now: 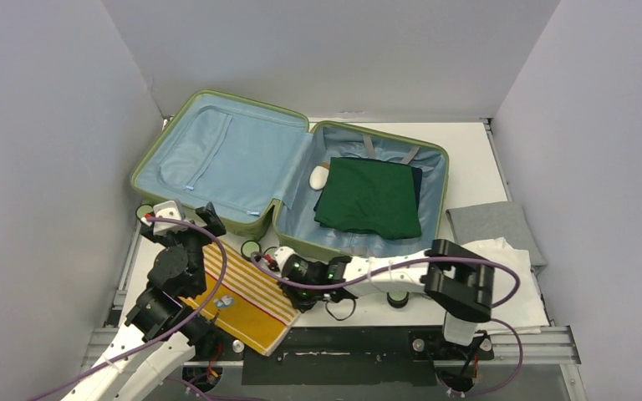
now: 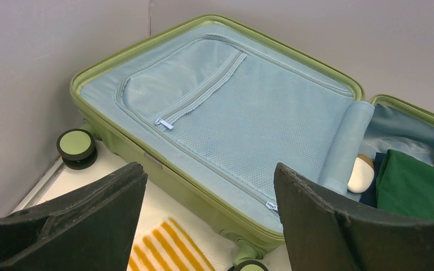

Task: Pack the luggage
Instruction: Move the household item to the center of the board.

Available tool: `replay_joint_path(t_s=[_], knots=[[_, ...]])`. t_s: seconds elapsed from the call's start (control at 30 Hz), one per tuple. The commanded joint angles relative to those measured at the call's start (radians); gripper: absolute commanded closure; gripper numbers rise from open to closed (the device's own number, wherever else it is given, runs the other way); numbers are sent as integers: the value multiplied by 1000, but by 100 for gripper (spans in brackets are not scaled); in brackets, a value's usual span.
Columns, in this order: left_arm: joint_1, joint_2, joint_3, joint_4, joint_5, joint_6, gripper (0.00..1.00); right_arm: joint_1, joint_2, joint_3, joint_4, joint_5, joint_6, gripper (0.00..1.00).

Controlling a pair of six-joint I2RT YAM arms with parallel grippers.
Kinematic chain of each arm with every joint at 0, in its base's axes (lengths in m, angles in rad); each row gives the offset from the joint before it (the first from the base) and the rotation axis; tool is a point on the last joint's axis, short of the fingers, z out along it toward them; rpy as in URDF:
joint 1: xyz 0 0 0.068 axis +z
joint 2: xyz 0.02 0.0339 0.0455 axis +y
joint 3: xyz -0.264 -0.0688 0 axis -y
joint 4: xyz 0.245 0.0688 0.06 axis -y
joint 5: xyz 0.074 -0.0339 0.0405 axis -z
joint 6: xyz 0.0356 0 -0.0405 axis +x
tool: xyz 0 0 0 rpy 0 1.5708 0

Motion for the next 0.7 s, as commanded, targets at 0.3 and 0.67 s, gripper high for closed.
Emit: replay_joint_path(t_s=[0.3, 0.67], knots=[[10, 43, 4, 49, 69, -8, 20, -54, -450, -247, -144, 92, 134, 27], [11, 76, 7, 56, 112, -12, 20, -73, -511, -313, -167, 39, 547, 19]])
